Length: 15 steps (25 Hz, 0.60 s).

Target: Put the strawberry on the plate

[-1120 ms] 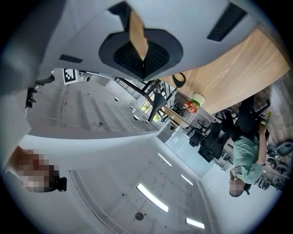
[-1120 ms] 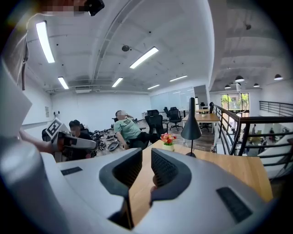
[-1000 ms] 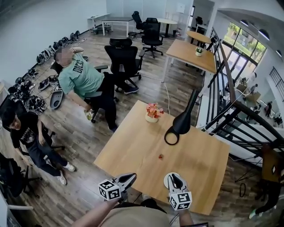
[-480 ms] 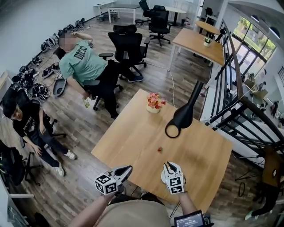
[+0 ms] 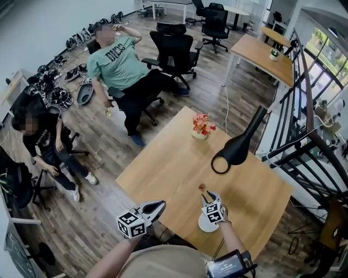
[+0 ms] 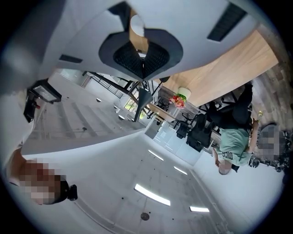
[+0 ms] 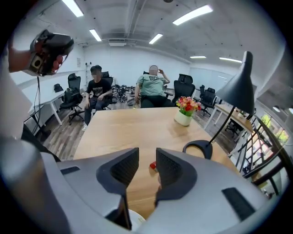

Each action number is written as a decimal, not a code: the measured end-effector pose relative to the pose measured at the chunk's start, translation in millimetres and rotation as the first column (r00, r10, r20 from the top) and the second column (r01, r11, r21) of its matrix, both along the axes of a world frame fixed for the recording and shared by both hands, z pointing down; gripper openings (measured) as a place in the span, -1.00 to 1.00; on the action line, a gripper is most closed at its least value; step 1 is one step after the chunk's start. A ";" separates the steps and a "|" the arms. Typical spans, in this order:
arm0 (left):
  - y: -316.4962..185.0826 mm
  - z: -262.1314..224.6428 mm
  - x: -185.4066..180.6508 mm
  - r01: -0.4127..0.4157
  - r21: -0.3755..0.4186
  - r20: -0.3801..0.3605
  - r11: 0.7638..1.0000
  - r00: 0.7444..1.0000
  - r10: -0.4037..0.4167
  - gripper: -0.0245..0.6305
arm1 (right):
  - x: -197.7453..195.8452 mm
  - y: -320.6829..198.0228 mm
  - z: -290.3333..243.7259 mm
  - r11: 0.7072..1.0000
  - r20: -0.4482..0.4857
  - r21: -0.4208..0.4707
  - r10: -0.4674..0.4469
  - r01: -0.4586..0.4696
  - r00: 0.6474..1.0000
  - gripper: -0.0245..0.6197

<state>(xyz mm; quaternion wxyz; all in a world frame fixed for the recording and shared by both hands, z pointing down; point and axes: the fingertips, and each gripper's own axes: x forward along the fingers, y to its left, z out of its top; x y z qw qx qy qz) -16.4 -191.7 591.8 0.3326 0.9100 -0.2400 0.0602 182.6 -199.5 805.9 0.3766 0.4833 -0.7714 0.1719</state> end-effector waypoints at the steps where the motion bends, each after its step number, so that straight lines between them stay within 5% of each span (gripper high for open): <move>1: -0.7 0.0 0.7 0.004 0.002 0.005 1.000 1.000 -0.004 -0.91 | 0.8 -6.2 10.4 1.000 -0.013 -0.012 -0.015 0.014 1.000 -0.62; 15: -3.2 3.1 9.3 0.102 0.001 0.072 0.995 0.992 -0.101 -0.91 | 20.7 -35.8 149.7 0.956 -0.185 -0.197 -0.254 0.218 0.949 -0.45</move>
